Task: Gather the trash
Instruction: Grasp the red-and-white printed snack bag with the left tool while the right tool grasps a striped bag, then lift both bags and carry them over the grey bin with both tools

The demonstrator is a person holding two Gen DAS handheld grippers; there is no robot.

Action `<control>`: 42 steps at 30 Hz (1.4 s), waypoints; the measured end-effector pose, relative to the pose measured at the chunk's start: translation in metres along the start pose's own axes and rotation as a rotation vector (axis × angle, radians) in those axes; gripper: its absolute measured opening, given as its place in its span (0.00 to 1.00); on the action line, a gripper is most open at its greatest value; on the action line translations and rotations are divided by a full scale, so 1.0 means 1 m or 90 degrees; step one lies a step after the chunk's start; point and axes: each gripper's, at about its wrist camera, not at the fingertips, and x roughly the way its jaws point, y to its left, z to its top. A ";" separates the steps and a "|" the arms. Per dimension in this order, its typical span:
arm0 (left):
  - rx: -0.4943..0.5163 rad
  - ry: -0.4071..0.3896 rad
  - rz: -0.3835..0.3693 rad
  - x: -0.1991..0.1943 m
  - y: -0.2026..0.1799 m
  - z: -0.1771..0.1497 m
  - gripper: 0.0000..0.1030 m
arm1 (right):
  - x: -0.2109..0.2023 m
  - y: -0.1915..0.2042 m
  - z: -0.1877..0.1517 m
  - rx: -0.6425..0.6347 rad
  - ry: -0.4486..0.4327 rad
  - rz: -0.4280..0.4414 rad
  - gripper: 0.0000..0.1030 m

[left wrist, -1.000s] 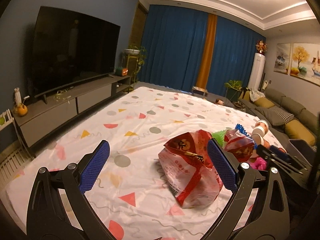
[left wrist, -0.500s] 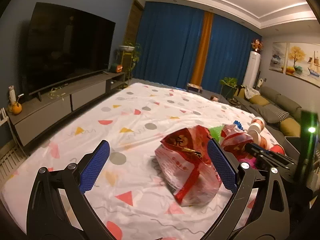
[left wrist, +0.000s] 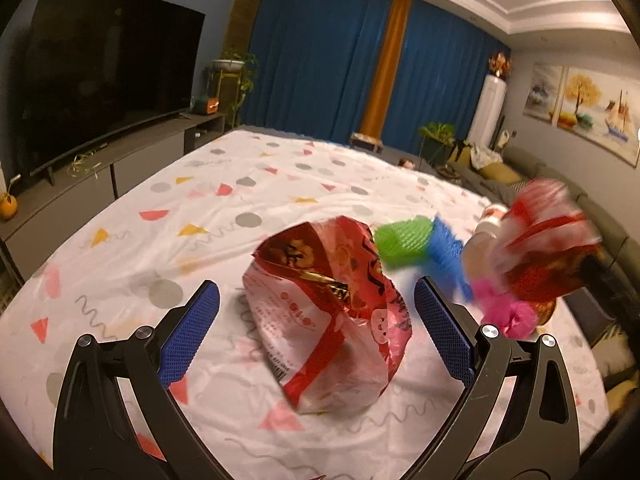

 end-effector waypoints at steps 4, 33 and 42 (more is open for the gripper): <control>0.006 0.031 0.017 0.016 -0.007 -0.003 0.90 | -0.013 -0.012 0.004 0.010 -0.019 -0.007 0.06; -0.020 0.032 -0.081 -0.011 -0.002 0.006 0.10 | -0.052 -0.046 -0.001 0.045 -0.040 -0.062 0.06; 0.002 -0.034 -0.114 -0.052 -0.024 0.016 0.10 | -0.080 -0.061 0.000 0.054 -0.061 -0.086 0.06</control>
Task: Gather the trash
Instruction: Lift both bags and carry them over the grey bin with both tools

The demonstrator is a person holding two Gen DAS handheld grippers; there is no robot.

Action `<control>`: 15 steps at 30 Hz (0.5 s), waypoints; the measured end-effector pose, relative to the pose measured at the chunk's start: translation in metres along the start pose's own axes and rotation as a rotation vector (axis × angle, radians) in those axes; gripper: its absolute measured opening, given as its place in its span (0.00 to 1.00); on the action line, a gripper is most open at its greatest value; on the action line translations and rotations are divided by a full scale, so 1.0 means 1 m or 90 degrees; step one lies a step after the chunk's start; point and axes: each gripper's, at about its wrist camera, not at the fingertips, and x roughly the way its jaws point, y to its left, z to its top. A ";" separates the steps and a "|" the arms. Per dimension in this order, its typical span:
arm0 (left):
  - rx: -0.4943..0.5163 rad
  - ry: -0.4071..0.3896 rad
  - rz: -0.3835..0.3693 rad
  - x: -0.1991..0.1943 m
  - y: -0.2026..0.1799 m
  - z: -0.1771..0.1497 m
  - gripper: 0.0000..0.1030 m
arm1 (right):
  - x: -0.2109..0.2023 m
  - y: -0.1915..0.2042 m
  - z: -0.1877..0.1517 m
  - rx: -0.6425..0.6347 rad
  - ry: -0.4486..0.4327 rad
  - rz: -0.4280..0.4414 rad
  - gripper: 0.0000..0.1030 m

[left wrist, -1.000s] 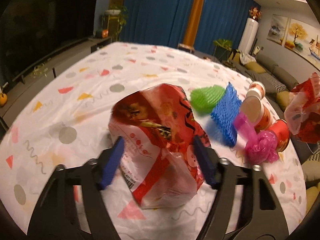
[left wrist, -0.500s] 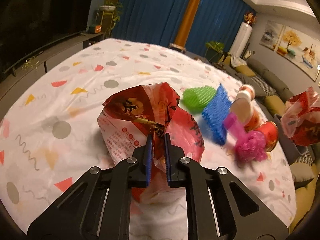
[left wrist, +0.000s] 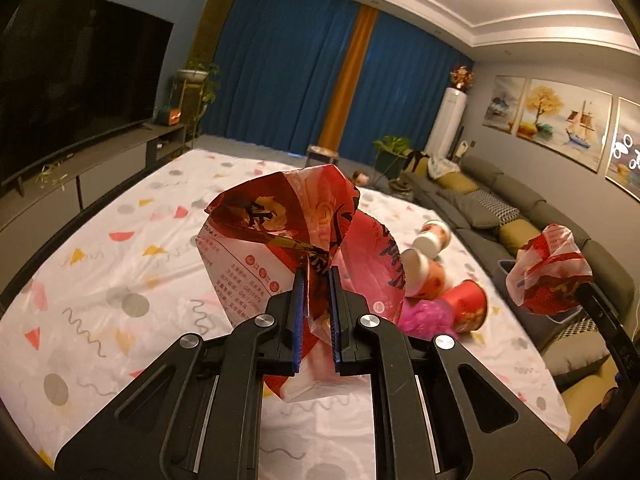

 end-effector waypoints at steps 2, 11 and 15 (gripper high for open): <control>0.004 -0.002 -0.004 -0.003 -0.005 0.000 0.10 | -0.005 -0.003 0.002 0.000 -0.006 -0.004 0.06; 0.030 -0.005 -0.024 -0.007 -0.028 -0.001 0.10 | -0.018 -0.016 0.004 0.004 -0.025 -0.017 0.06; 0.045 -0.001 -0.036 -0.004 -0.040 -0.003 0.10 | -0.022 -0.021 0.005 0.006 -0.031 -0.027 0.06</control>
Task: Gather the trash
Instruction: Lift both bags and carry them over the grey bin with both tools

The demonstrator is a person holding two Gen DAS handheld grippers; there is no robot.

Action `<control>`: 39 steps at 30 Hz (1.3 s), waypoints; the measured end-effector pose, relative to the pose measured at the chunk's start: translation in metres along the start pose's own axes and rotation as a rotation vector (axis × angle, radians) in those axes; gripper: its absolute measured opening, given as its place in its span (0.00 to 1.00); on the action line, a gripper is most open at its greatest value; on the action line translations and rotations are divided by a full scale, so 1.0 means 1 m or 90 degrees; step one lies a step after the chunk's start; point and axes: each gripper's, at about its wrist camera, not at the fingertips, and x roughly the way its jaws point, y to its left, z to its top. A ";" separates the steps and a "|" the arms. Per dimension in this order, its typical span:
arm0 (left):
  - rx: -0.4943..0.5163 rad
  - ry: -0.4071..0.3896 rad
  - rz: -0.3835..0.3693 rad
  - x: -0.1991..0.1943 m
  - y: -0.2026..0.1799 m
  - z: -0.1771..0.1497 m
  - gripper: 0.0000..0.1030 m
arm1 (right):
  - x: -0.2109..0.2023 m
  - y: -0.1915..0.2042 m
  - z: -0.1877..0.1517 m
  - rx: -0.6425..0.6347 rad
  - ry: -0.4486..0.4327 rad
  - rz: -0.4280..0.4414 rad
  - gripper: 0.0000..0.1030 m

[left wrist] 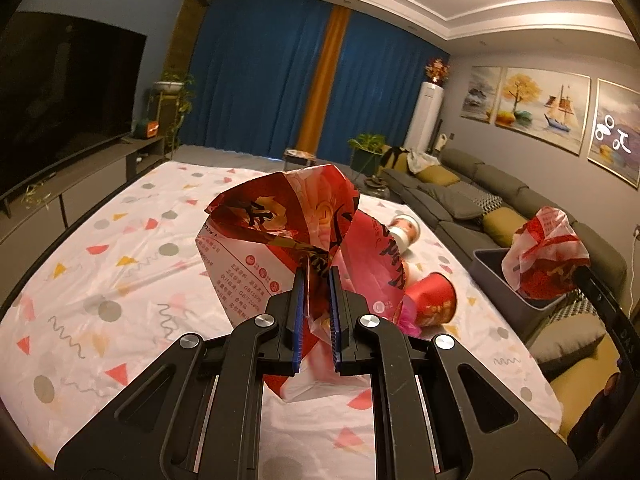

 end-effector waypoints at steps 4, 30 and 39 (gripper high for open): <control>0.015 0.006 -0.019 0.008 -0.016 0.001 0.10 | -0.001 -0.008 0.000 0.002 -0.004 -0.011 0.06; 0.172 0.017 -0.262 0.109 -0.246 0.018 0.10 | 0.023 -0.146 0.032 0.015 -0.045 -0.228 0.06; 0.190 0.044 -0.301 0.156 -0.297 0.008 0.10 | 0.037 -0.190 0.030 0.038 -0.042 -0.272 0.06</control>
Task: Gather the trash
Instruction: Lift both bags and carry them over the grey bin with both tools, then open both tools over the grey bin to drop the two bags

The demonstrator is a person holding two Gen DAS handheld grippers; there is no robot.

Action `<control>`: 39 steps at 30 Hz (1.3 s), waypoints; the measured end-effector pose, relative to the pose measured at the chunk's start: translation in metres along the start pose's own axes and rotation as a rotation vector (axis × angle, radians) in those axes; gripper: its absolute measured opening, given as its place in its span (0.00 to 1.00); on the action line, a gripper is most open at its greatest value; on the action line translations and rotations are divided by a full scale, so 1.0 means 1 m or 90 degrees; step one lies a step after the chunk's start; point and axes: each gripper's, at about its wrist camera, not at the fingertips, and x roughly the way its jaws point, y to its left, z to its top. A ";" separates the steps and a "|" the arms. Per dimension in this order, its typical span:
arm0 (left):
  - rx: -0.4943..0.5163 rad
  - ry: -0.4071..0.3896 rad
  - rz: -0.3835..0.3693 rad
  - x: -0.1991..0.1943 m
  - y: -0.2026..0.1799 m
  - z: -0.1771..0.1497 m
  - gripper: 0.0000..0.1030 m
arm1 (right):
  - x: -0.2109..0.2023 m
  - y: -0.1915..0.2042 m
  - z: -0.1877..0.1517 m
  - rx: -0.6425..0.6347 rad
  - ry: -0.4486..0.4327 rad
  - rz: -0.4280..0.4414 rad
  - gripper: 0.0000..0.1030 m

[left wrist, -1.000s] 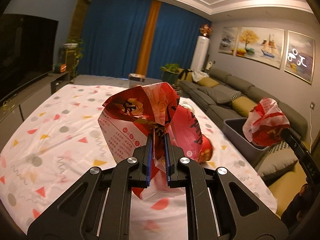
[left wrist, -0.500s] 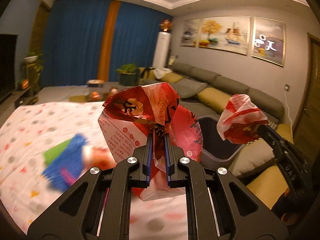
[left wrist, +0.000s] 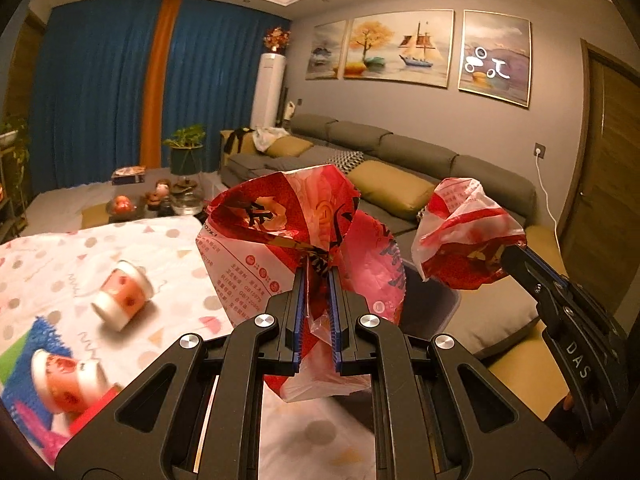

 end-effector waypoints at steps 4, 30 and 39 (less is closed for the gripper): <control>0.004 0.004 -0.004 0.012 -0.004 -0.005 0.10 | 0.011 -0.007 -0.001 0.014 0.006 -0.009 0.06; -0.006 0.046 -0.020 0.066 -0.012 0.005 0.10 | 0.033 -0.007 0.006 0.024 0.030 -0.018 0.06; -0.015 0.057 -0.025 0.078 -0.009 0.004 0.10 | 0.040 -0.012 0.008 0.025 0.034 -0.014 0.06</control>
